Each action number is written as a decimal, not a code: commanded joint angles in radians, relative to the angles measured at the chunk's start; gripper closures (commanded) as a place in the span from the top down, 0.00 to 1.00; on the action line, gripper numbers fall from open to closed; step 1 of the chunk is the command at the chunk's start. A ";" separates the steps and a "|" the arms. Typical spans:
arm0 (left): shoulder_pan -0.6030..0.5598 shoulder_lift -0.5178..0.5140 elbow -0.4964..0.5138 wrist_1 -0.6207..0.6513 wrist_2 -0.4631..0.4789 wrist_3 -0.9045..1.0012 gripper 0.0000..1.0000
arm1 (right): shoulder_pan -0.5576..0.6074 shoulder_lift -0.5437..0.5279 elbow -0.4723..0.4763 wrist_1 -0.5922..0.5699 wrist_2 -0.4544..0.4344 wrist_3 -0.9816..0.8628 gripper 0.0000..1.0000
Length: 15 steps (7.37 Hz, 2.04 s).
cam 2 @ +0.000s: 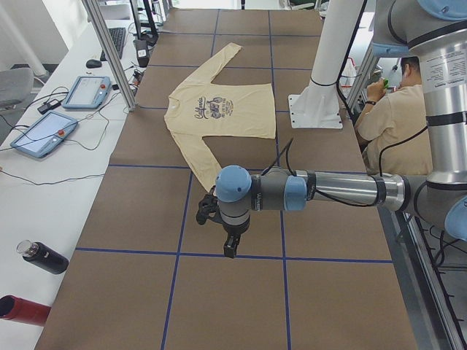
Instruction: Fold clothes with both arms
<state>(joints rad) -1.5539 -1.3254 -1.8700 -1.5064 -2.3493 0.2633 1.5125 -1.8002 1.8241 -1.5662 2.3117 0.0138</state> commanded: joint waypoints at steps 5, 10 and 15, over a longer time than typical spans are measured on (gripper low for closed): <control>0.002 -0.017 -0.078 -0.046 0.008 0.001 1.00 | -0.002 0.016 0.043 0.002 0.003 -0.002 1.00; -0.003 -0.163 -0.112 -0.386 0.033 -0.065 1.00 | 0.009 0.166 0.123 0.023 0.003 0.023 1.00; -0.003 -0.155 -0.109 -0.486 0.036 -0.174 1.00 | -0.111 0.110 0.112 0.255 -0.003 0.325 1.00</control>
<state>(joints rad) -1.5570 -1.4870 -1.9786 -1.9750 -2.3152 0.0937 1.4634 -1.6606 1.9443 -1.4040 2.3177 0.1764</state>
